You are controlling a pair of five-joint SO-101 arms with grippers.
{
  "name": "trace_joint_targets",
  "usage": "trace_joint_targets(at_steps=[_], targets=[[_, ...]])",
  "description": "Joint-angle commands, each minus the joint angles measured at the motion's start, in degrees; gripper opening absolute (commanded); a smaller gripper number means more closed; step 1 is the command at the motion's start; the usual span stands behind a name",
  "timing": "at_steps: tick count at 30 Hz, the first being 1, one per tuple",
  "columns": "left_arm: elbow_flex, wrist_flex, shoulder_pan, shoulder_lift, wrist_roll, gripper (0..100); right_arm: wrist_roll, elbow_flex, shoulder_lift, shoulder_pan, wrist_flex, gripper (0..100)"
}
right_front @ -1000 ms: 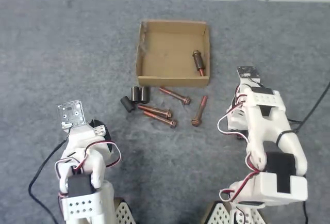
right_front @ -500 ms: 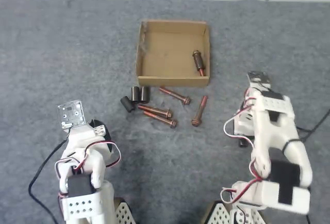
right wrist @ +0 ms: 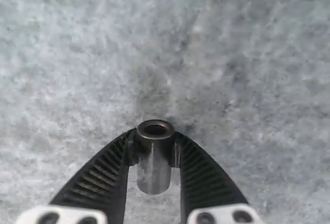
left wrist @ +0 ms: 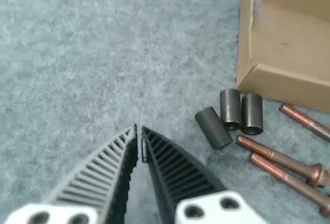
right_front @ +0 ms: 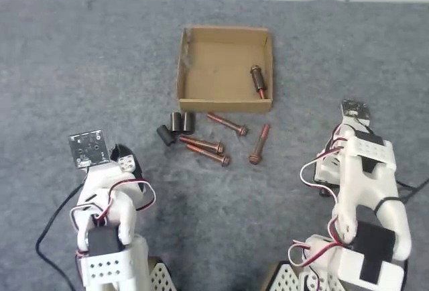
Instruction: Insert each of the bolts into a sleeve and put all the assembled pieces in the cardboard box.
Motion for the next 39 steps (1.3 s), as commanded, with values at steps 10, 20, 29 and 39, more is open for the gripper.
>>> trace_joint_targets(at_steps=[10, 20, 29, 39], targets=[[-28.18, 8.53, -2.64, 8.53, -2.99, 1, 0.53, 0.0, -3.21, 0.57, -0.4, 0.7], [-57.98, 20.66, 4.66, 38.59, -0.26, 1, 0.7, 0.7, -3.21, 0.57, -0.75, 0.7], [-70.9, 23.82, 19.43, 58.2, 12.57, 1, 0.62, 0.7, -3.21, 0.57, -0.84, 0.7], [-72.66, 11.52, 32.0, 74.99, 19.6, 1, 0.53, 1.05, -3.21, 0.57, -1.98, 0.7]])
